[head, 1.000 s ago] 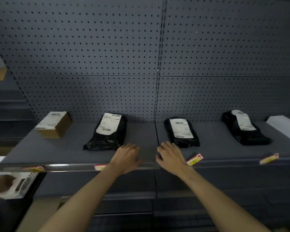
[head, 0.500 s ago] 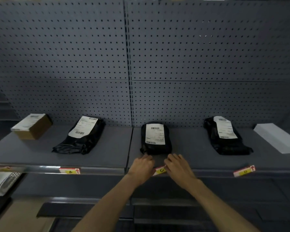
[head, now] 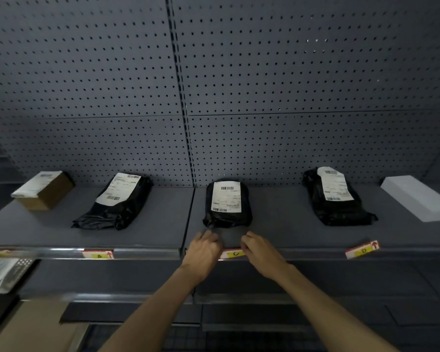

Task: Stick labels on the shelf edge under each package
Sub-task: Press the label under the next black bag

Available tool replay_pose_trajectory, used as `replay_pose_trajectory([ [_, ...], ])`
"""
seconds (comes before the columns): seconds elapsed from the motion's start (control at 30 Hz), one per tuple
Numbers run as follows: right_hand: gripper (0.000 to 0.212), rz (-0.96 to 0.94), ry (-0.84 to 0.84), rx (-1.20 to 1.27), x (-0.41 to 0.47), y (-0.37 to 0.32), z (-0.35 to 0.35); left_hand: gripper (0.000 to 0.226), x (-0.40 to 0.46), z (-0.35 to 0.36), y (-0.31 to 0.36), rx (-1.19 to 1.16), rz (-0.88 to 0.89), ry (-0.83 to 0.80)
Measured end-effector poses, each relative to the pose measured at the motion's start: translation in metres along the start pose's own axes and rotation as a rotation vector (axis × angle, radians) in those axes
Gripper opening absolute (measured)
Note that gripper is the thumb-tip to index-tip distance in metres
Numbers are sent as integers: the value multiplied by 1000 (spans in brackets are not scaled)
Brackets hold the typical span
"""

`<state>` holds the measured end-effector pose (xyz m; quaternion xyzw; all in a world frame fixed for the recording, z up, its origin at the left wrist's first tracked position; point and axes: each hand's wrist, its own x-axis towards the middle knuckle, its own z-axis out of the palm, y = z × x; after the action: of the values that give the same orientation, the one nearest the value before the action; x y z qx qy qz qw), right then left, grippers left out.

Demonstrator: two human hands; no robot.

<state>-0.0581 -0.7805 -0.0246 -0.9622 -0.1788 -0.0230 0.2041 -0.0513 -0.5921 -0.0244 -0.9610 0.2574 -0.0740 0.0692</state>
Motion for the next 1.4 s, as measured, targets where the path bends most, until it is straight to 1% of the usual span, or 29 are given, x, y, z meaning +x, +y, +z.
replay_pose_trajectory([
  [0.1, 15, 18, 19, -9, -2, 2, 3, 9, 4, 0, -1, 50, 33, -12],
  [0.2, 10, -14, 29, -154, -3, 0, 9, 19, 7, 3, -3, 139, 112, -64],
  [0.27, 10, -27, 15, -246, -3, -2, 14, 21, 8, 6, -3, 198, 134, -91],
  [0.33, 12, -26, -2, -304, -4, -4, 19, 22, 9, 8, 0, 229, 134, -132],
  [0.43, 15, -22, -19, -359, -3, -4, 20, 22, 7, 7, 4, 205, 89, -169],
  [0.5, 16, -43, -12, -381, -3, -3, 16, 15, 5, 1, 3, 159, 52, -176],
  [0.53, 16, -57, -3, -382, -5, -2, 14, 9, 5, -3, 2, 132, 32, -157],
  [0.57, 16, -67, 16, -372, -6, -1, 11, 10, 5, -5, 2, 90, 15, -113],
  [0.63, 16, -72, 64, -345, -11, 0, 2, 22, 8, -11, 2, -10, 15, -45],
  [0.73, 17, -51, 129, -351, -21, 3, -17, 28, 17, -26, 5, -89, 58, 70],
  [0.83, 20, -4, 169, -415, -33, 13, -44, 33, 34, -41, 17, -120, 103, 129],
  [0.97, 31, 82, 180, -481, -55, 44, -81, 32, 59, -60, 55, -160, 157, 183],
  [1.07, 33, 147, 166, -516, -75, 78, -100, 32, 77, -67, 94, -158, 208, 194],
  [1.17, 32, 190, 144, -560, -93, 121, -116, 32, 97, -65, 136, -171, 223, 183],
  [1.27, 29, 184, 112, -583, -109, 165, -129, 31, 118, -58, 180, -196, 213, 154],
  [1.4, 22, 116, 75, -551, -125, 221, -141, 30, 145, -46, 239, -190, 175, 128],
])
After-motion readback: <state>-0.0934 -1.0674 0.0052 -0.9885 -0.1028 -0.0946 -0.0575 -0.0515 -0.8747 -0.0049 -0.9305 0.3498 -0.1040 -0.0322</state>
